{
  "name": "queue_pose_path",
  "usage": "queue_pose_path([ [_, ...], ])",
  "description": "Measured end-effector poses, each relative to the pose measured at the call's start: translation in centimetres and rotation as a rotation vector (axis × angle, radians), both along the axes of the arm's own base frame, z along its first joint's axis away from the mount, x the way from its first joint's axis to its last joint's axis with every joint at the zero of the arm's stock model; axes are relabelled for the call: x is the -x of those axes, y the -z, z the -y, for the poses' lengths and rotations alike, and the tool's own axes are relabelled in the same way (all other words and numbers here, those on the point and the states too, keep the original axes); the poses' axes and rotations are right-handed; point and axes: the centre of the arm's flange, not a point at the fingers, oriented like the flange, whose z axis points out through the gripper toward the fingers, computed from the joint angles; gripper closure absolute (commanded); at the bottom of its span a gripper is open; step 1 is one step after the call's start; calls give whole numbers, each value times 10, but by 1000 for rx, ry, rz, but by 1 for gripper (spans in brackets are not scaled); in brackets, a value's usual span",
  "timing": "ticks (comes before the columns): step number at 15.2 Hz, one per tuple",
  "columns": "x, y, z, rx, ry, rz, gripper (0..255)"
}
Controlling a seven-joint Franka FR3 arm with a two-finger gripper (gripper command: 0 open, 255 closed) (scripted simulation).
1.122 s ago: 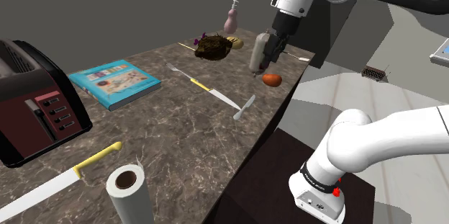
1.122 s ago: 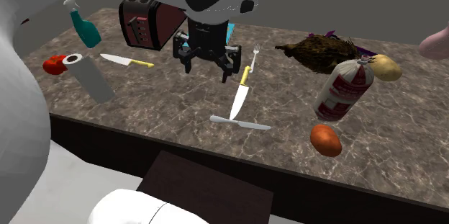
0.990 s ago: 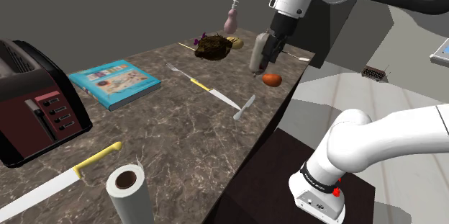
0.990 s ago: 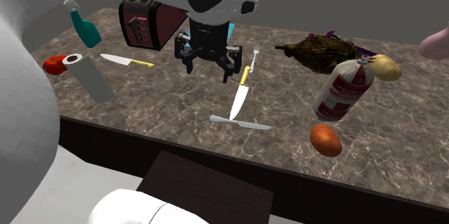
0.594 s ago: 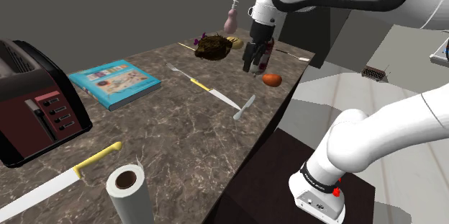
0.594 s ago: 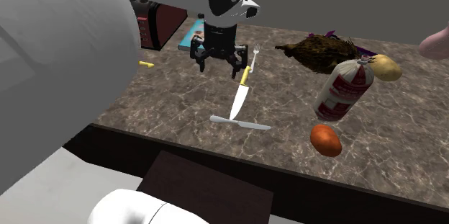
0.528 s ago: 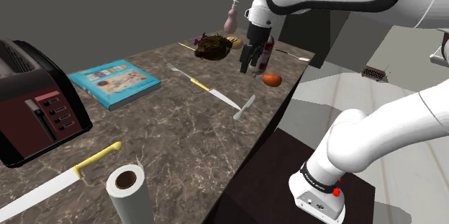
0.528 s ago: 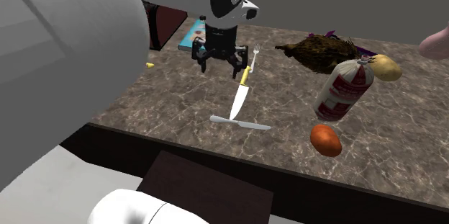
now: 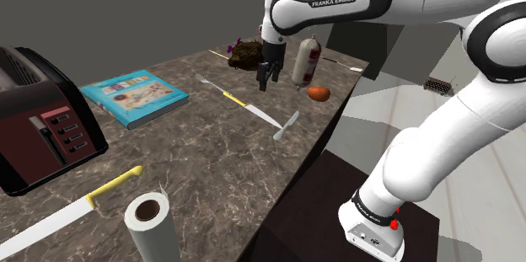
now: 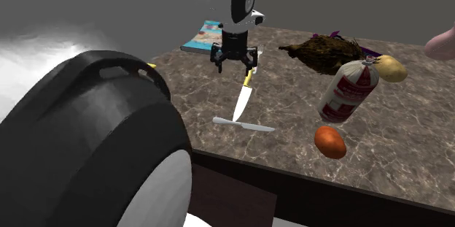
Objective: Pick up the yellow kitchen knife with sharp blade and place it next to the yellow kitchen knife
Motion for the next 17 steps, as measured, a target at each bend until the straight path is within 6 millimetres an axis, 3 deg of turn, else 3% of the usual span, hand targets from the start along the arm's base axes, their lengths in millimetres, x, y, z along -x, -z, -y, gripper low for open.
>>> queue_pose_path([
  [12,-130,107,-7,110,-57,-64,0],
  [17,-141,132,-5,123,-63,-72,0],
])
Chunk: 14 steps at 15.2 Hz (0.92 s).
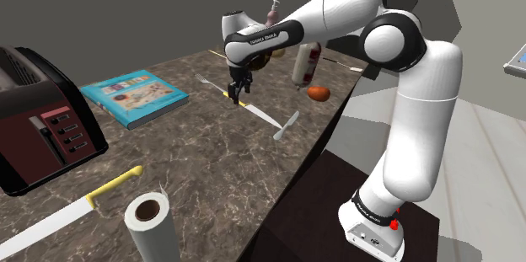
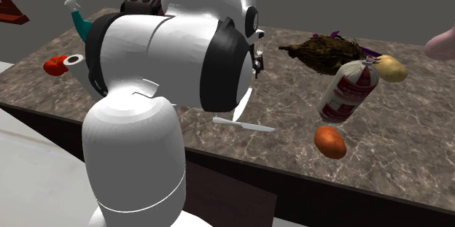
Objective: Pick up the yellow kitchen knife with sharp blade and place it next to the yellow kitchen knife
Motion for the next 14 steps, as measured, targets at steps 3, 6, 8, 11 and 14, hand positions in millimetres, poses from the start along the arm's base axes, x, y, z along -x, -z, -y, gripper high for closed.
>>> queue_pose_path([
  [3,1,17,3,0,0,0,0],
  [6,3,24,4,0,0,0,0],
  [8,3,24,3,0,0,0,0],
  [11,3,24,3,0,0,0,255],
  [14,3,24,3,0,0,0,255],
])
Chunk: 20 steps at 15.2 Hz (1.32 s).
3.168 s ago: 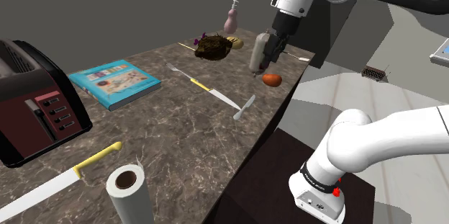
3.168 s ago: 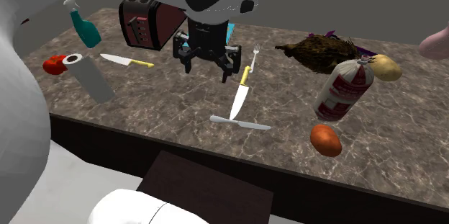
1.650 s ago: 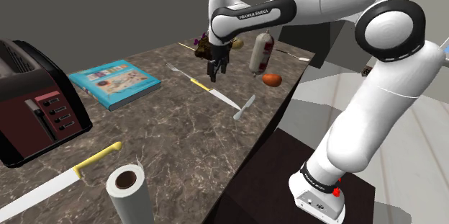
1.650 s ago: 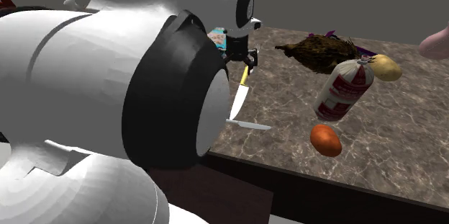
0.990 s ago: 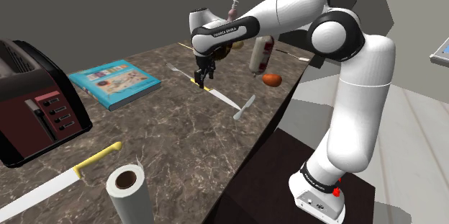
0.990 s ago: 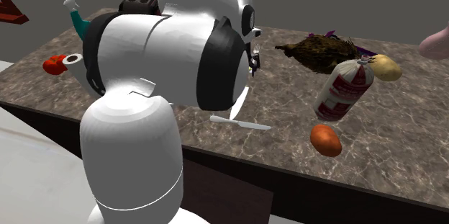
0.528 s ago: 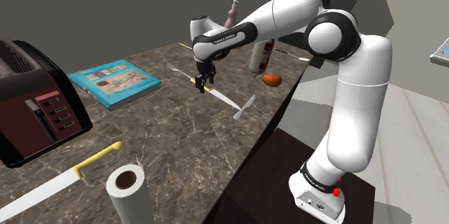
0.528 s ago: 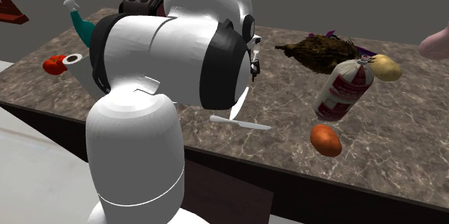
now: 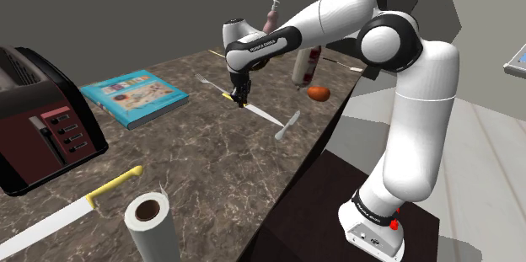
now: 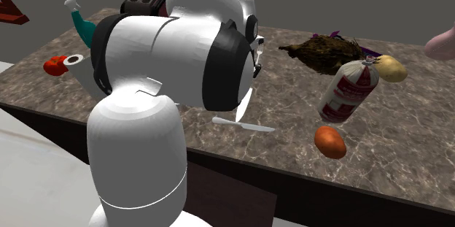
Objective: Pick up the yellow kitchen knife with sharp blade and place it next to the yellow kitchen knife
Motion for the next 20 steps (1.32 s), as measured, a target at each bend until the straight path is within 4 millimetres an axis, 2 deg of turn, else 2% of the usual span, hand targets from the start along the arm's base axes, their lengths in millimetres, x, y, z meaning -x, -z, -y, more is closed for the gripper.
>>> queue_pose_path([
  [8,0,-2,0,0,0,0,255],
  [20,1,-64,0,0,0,0,255],
])
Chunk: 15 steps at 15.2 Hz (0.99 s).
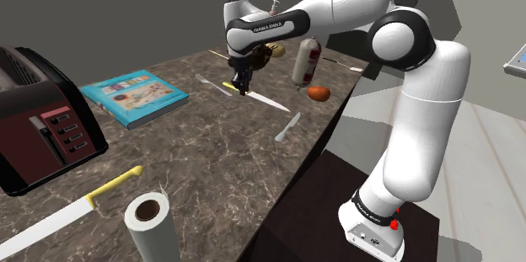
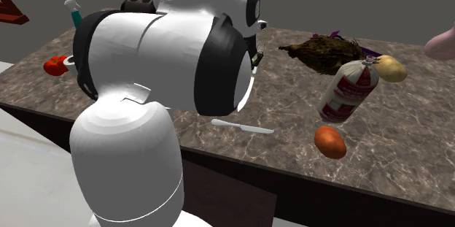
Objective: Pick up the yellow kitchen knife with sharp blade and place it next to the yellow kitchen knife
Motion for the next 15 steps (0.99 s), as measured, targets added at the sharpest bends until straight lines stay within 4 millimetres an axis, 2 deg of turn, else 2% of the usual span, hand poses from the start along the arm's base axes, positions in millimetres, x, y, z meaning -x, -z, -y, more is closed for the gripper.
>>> queue_pose_path([
  [4,-1,-19,0,0,0,0,255],
  [6,8,-22,-12,0,0,0,255],
  [7,11,-20,-21,0,0,0,255],
  [15,69,-24,-111,-1,-1,0,255],
])
